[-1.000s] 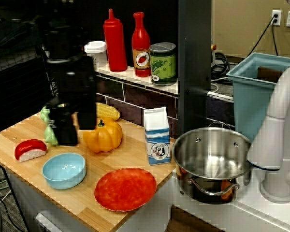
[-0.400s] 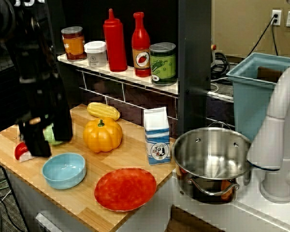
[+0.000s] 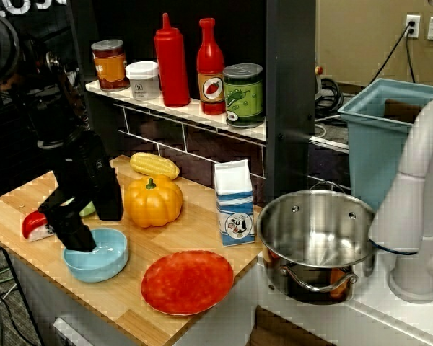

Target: Lift bowl

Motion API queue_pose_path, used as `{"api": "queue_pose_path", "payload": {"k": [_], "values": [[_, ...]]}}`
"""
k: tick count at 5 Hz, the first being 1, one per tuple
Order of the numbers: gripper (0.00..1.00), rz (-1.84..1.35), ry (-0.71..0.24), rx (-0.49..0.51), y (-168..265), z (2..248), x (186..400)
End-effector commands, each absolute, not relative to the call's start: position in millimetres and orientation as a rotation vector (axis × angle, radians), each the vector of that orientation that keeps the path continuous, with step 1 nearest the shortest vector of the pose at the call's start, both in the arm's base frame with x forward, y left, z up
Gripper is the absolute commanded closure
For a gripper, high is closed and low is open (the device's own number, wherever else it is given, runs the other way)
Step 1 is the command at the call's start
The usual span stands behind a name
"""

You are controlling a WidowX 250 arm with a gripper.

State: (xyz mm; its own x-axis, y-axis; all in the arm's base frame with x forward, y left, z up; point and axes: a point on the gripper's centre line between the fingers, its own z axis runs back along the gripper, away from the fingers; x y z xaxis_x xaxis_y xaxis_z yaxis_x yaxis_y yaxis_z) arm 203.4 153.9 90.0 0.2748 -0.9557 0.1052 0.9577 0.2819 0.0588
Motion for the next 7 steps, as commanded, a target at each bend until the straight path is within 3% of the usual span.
{"api": "queue_pose_path", "payload": {"k": [1, 4, 6, 7], "values": [[0.0, -1.395, 0.01, 0.049, 162, 67, 214], [0.0, -1.516, 0.225, 0.05, 176, 38, 201], [0.0, -1.531, 0.229, 0.053, 180, 35, 194], [0.48, -1.528, 0.225, 0.046, 183, 31, 190]]}}
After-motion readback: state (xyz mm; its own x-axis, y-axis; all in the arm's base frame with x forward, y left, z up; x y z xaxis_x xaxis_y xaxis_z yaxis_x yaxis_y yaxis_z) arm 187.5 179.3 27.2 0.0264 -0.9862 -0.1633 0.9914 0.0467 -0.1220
